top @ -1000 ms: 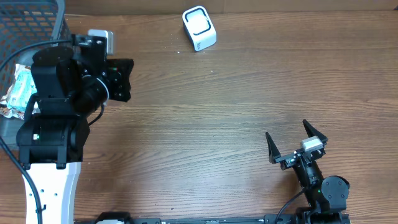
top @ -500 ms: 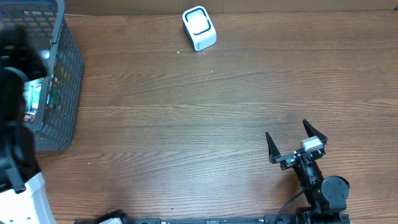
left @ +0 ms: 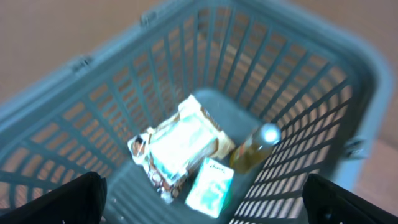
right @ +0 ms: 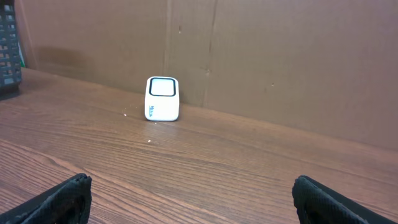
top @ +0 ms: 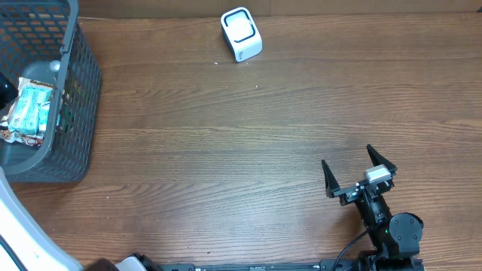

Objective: Scan the item barcode
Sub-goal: 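Move the left gripper over the grey basket and lower into it, then grasp the green-white Kleenex tissue pack in the basket with the left gripper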

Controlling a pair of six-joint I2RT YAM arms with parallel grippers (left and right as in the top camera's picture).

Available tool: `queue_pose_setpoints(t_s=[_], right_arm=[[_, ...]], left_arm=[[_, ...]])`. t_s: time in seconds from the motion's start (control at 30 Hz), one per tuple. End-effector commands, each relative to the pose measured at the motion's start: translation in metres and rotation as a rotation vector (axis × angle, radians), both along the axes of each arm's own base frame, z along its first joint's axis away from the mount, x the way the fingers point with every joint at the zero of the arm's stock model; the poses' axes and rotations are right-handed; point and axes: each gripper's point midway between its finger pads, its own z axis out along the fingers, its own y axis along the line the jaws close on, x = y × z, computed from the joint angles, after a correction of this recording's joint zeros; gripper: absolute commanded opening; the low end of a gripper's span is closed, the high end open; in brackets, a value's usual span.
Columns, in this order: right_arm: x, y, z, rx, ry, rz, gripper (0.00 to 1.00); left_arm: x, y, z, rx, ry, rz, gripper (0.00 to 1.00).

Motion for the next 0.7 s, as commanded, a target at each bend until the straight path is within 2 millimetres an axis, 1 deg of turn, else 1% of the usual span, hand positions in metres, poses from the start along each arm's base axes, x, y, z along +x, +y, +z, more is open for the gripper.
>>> queue_pose_setpoints(t_s=[0.0,0.1,0.37,0.67], right_arm=[[0.0,0.0,-0.002,0.006,0.0,0.0,1.0],[0.0,0.0,-0.002,0.006,0.0,0.0,1.0],[0.0,0.0,-0.002,0.006,0.0,0.0,1.0],[0.0,0.0,-0.002,0.006,0.0,0.0,1.0]], left_arm=[[0.012,0.003,-0.025,-0.028,0.063,-0.101,1.0],[0.02,0.006,-0.054,-0.075,0.131,-0.137,1.0],[0.032,0.014,-0.117,-0.197,0.253,-0.159,1.0],[0.047,-0.002,-0.178,-0.336,0.331,-0.32,1.0]])
